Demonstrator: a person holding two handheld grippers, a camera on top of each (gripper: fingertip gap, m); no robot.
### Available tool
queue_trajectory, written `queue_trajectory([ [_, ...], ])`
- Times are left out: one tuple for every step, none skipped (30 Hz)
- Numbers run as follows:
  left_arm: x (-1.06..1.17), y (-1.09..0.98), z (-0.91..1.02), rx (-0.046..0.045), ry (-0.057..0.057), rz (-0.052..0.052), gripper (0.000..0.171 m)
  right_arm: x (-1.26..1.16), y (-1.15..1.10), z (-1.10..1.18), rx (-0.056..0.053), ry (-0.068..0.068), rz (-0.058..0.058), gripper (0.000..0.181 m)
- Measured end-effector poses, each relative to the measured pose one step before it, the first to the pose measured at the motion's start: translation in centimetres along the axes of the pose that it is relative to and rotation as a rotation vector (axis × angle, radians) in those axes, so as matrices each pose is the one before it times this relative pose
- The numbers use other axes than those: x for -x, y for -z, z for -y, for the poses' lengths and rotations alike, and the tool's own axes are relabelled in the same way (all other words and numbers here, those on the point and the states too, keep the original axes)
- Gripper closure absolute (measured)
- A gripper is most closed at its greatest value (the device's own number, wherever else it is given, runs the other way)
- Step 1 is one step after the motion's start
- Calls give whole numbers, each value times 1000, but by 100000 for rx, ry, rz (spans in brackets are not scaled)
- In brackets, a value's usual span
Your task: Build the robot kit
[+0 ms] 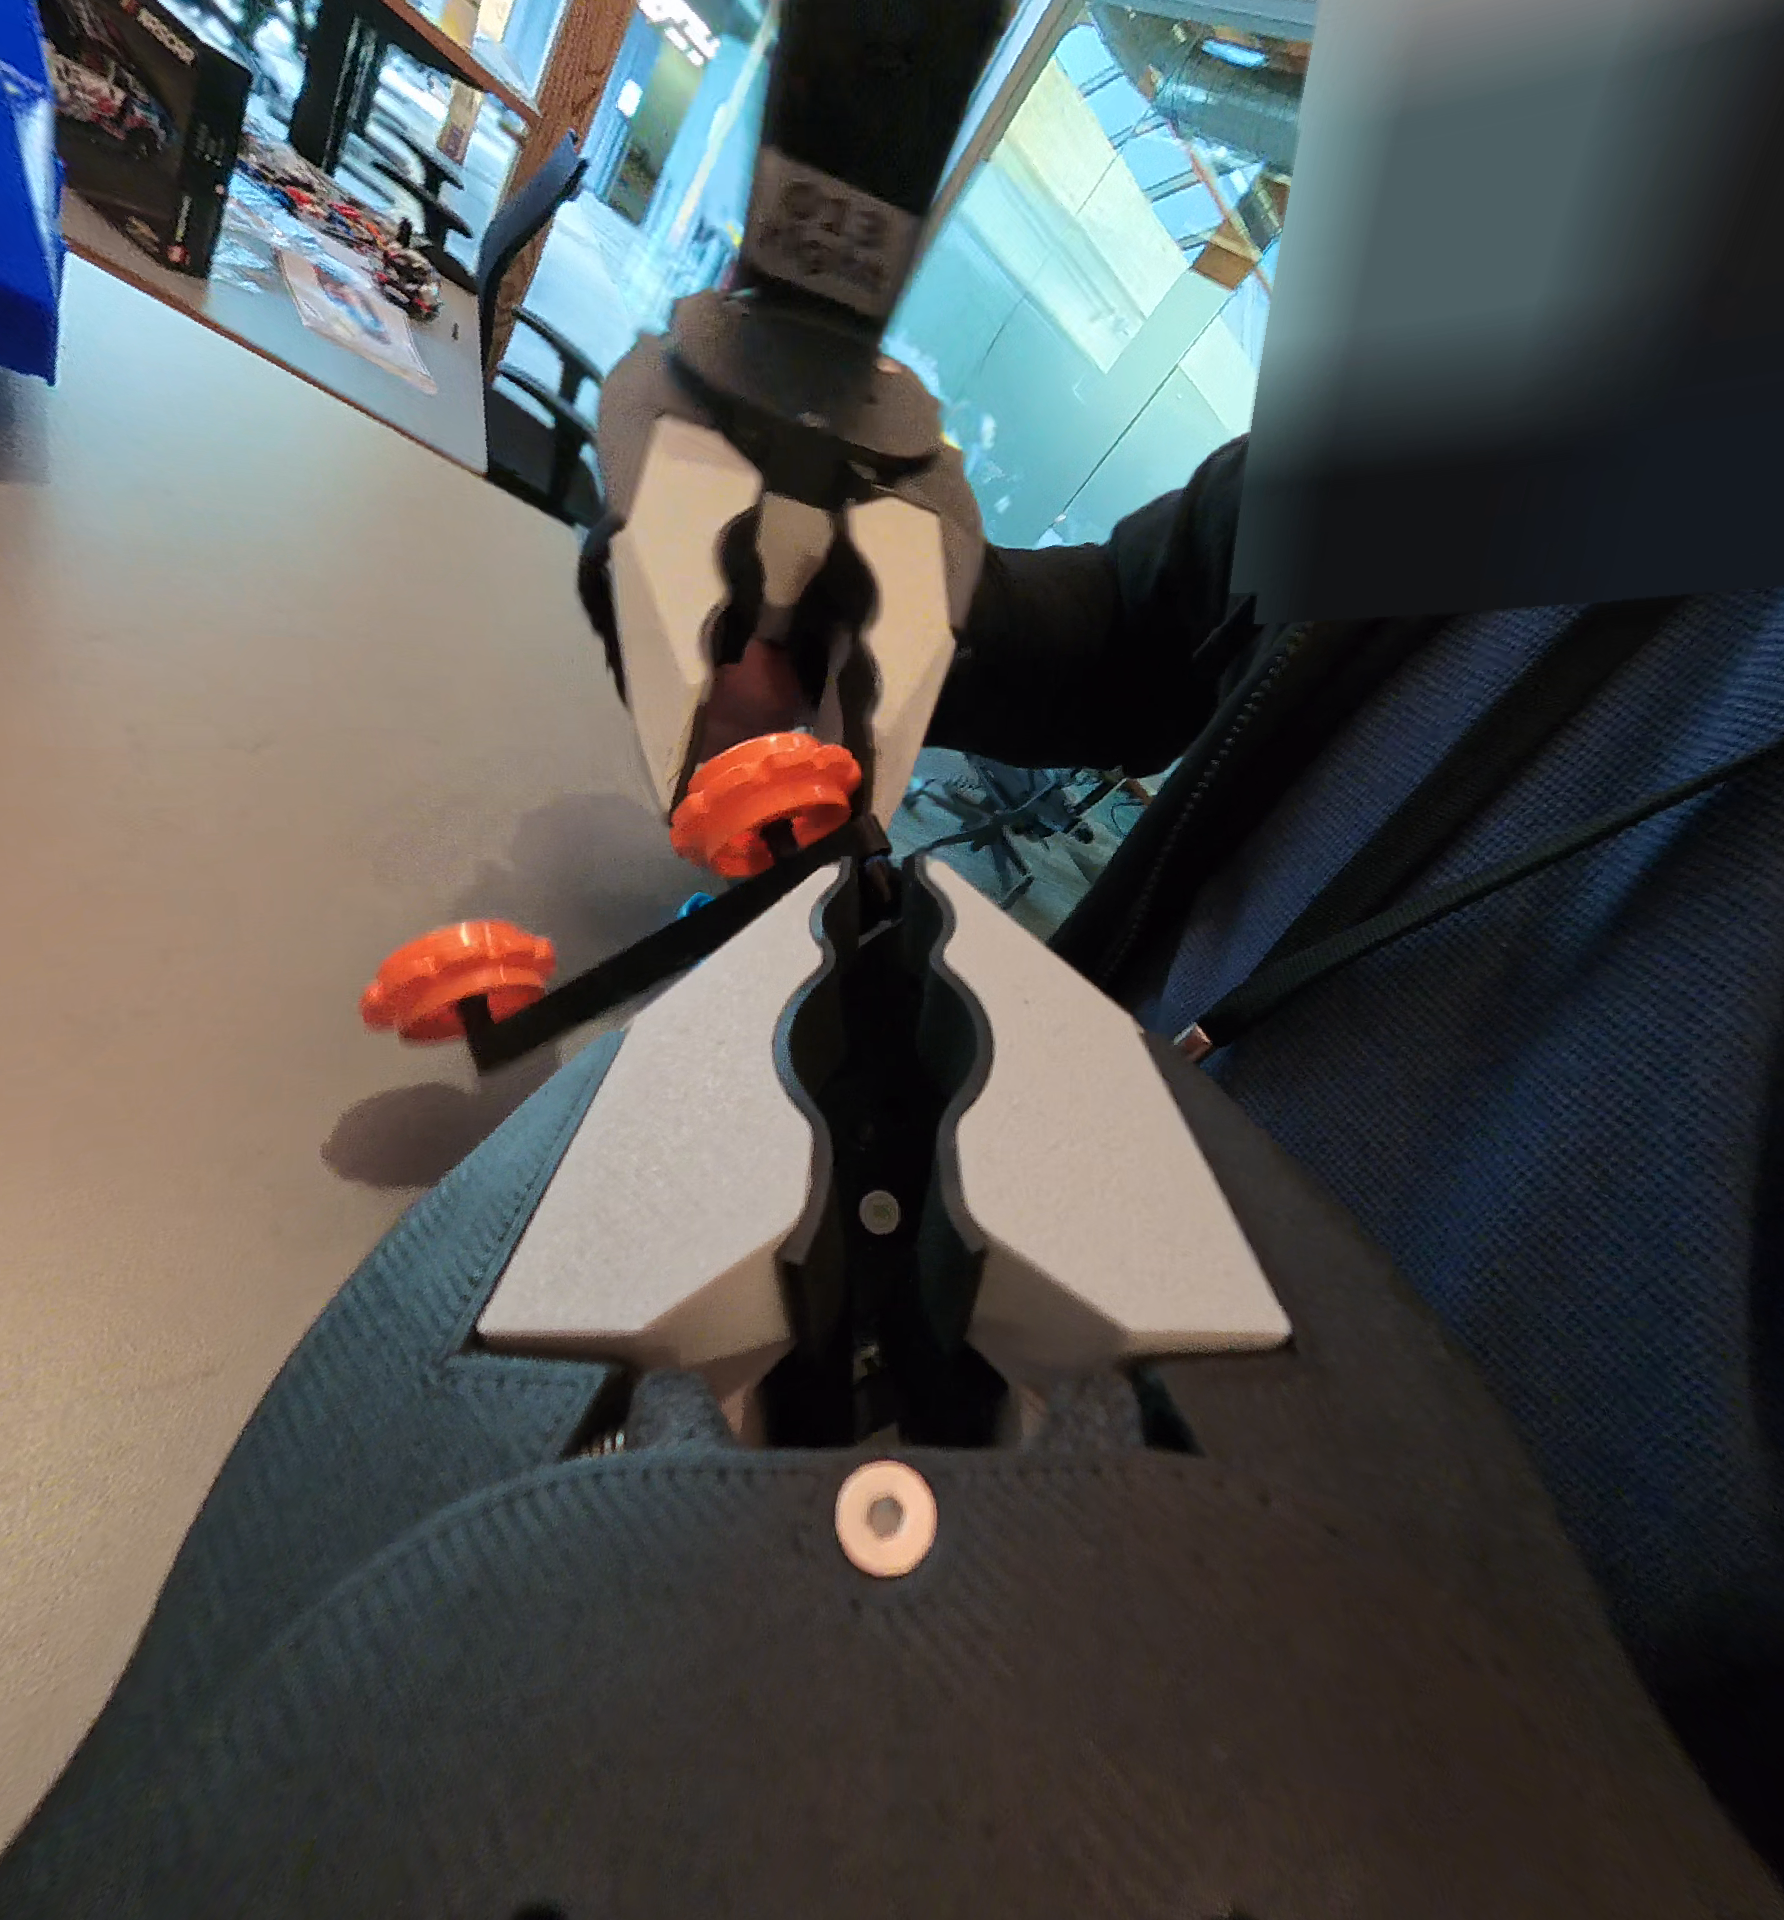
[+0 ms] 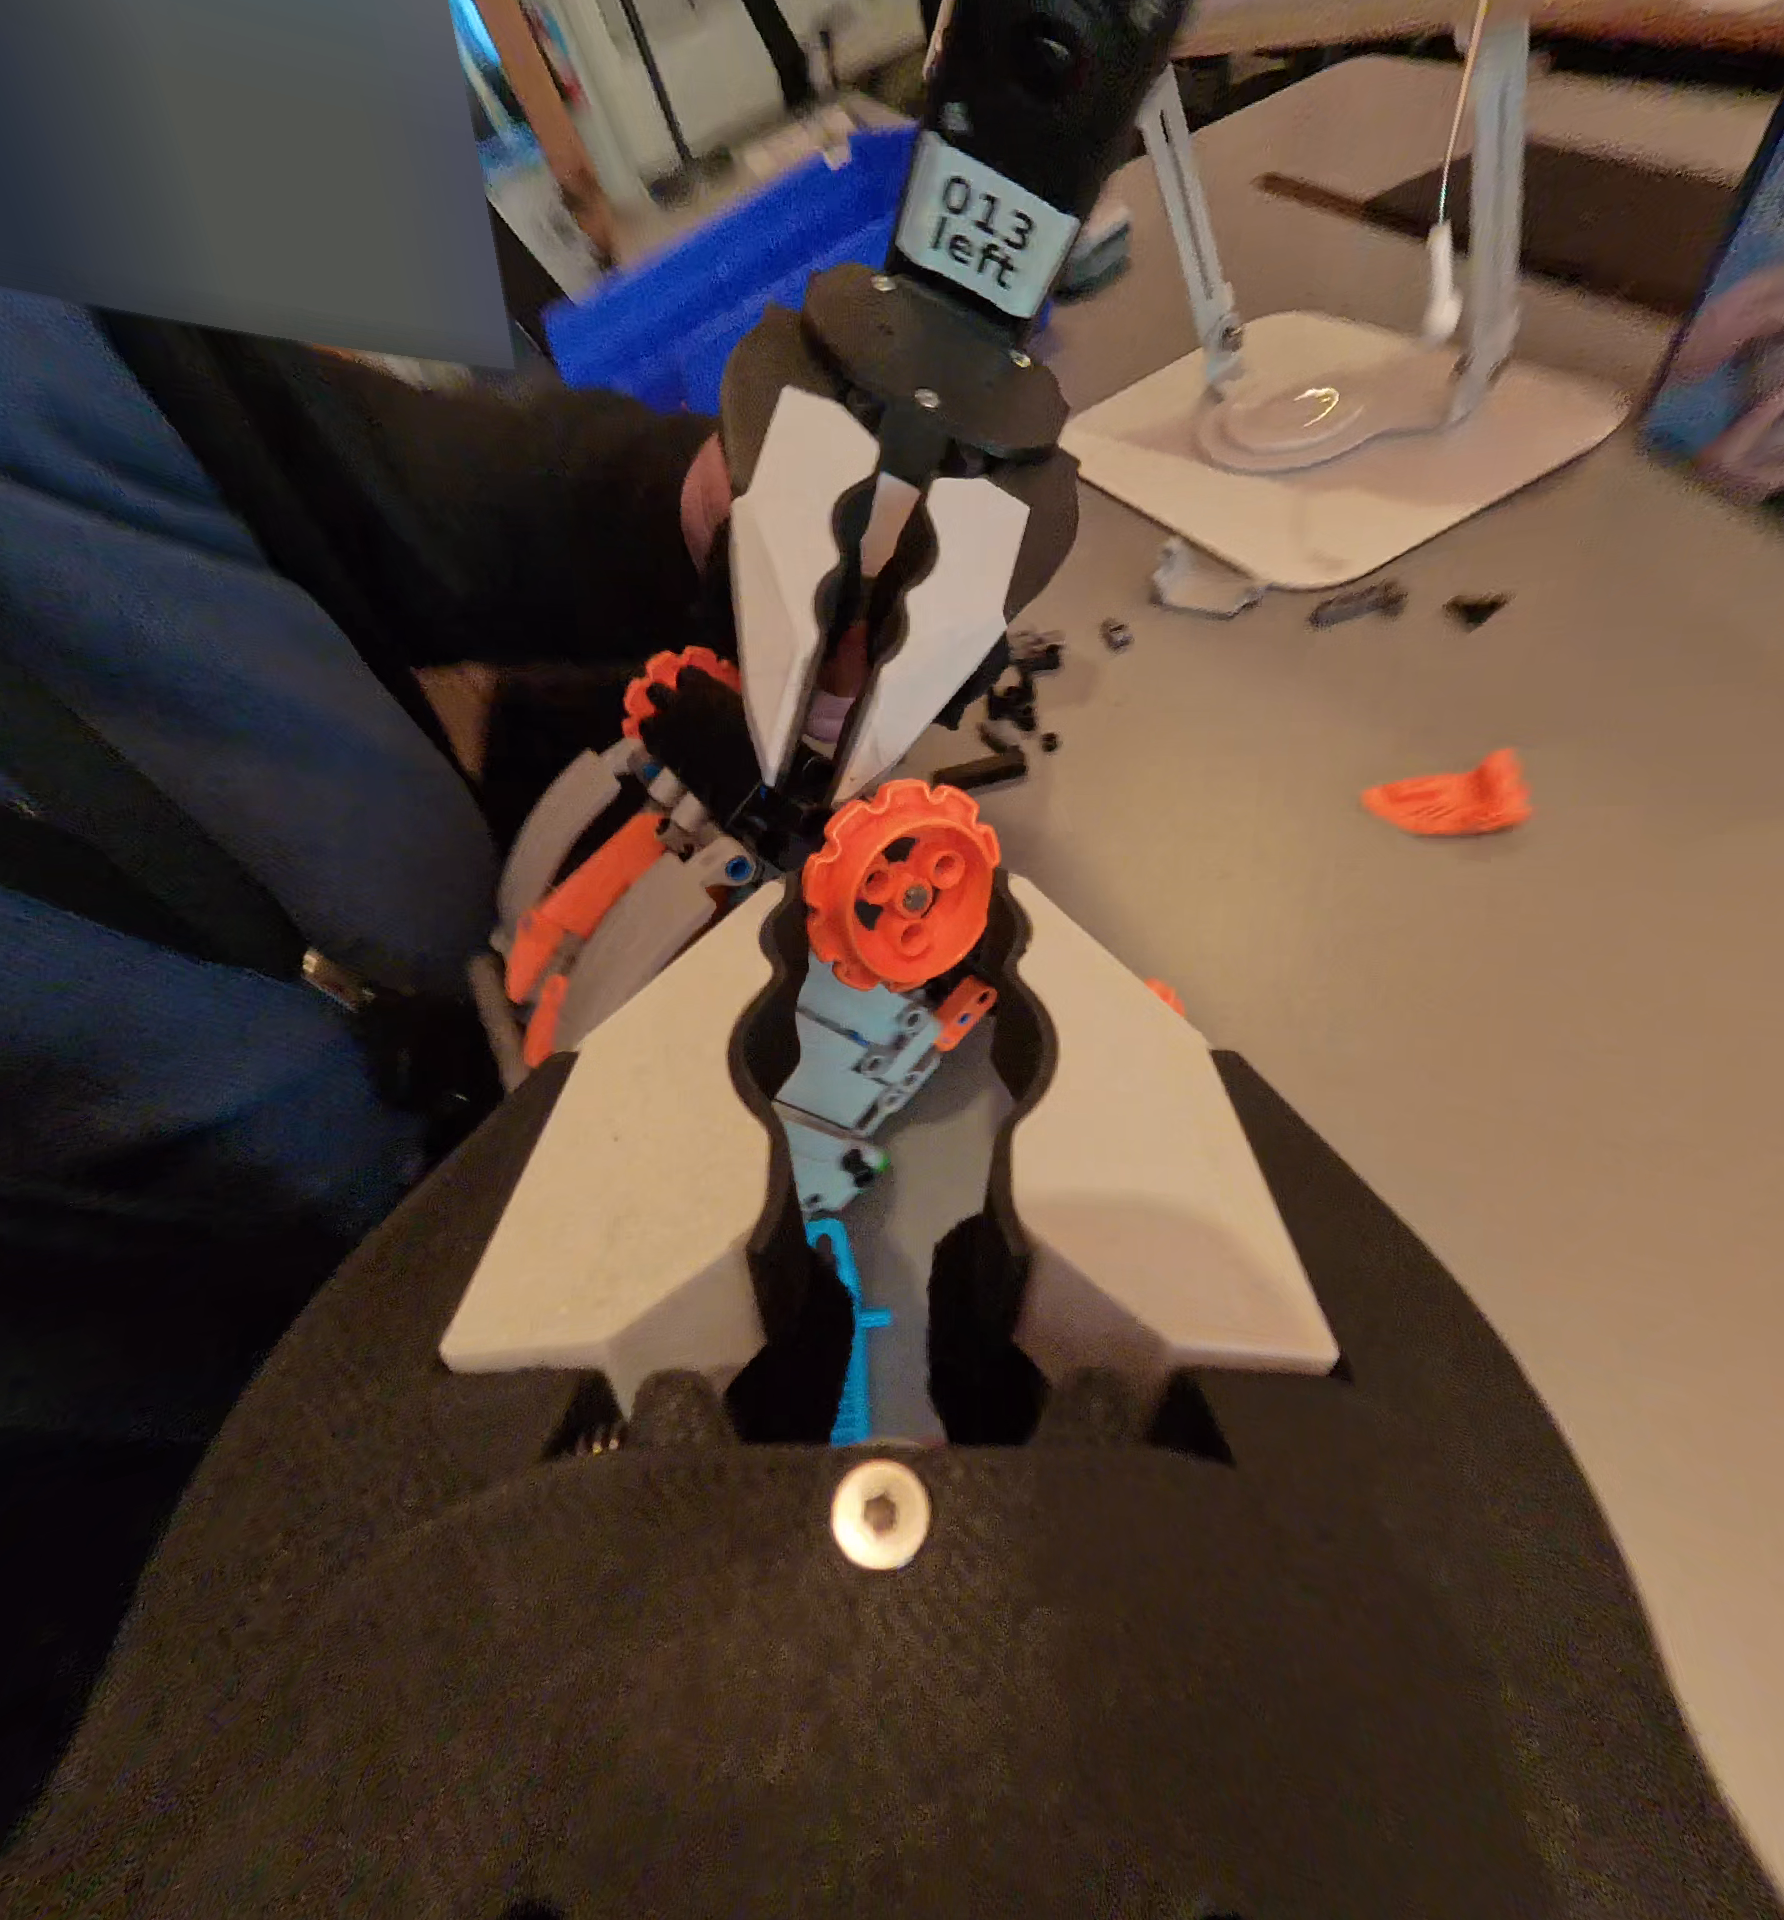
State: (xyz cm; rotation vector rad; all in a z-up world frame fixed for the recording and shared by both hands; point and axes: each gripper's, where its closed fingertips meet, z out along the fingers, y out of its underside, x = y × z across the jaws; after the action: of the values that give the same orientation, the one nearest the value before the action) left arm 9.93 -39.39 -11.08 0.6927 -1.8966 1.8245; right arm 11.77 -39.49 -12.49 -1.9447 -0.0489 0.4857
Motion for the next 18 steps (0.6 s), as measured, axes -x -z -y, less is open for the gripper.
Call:
queue_trajectory([
  [-213, 182, 19, -1125, -87, -1617, 163, 177, 51, 210, 3211, 8841, -6242, 149],
  [-33, 3, 42, -707, 66, 187, 163, 14, 84, 65, 1992, 6285, -4727, 149],
  [-66, -5, 8, -342, 30, -683, 163, 63, 76, 48, 235, 2378, -2028, 149],
  [-28, -12, 19, -216, -854, -55, 164, -12, 67, -21, -853, -730, -80, 149],
  [166, -91, 34, -157, 11, 1102, 163, -101, 71, -91, -2412, -5696, 2901, 149],
  [-5, -109, 38, -360, 531, -337, 163, -91, 72, 75, -3853, -8151, 3689, 150],
  [33, -1, 45, -558, 293, 93, 163, -25, 24, 45, -2402, -4839, 1665, 150],
  [-70, -5, -31, -253, 201, -138, 163, 36, -2, -13, -1432, -4019, 1653, 150],
  [-29, -9, -3, -134, 199, -138, 163, -19, -45, 27, -2010, -6350, 2891, 150],
  [56, 43, 20, -92, -141, 259, 163, -112, -68, 35, -2897, -7553, 3454, 150],
  [125, 18, 1, -17, -51, 763, 163, -154, -52, 51, -2418, -6076, 2213, 150],
  [-17, 88, 10, -95, -233, 236, 162, 39, -158, 91, 130, 1324, -1492, 150],
  [-303, 273, -18, 52, -1190, -619, 162, 286, -266, 236, 2364, 7740, -4330, 150],
  [-192, 352, 97, -179, -283, 474, 162, 208, -289, 352, 2492, 8575, -5349, 150],
  [-202, 376, 199, -198, -256, 1008, 163, 195, -274, 407, 2007, 6166, -4167, 150],
  [-311, 414, 147, 943, -1319, 1312, 163, 234, -282, 404, 2316, 5214, -3116, 150],
  [-77, 472, 42, 2115, -926, 2375, 161, 316, -284, 377, 2560, 6697, -2882, 149],
  [548, 491, -39, 2121, 464, 6162, 139, 446, -256, 365, 1623, 6119, -1249, 149],
])
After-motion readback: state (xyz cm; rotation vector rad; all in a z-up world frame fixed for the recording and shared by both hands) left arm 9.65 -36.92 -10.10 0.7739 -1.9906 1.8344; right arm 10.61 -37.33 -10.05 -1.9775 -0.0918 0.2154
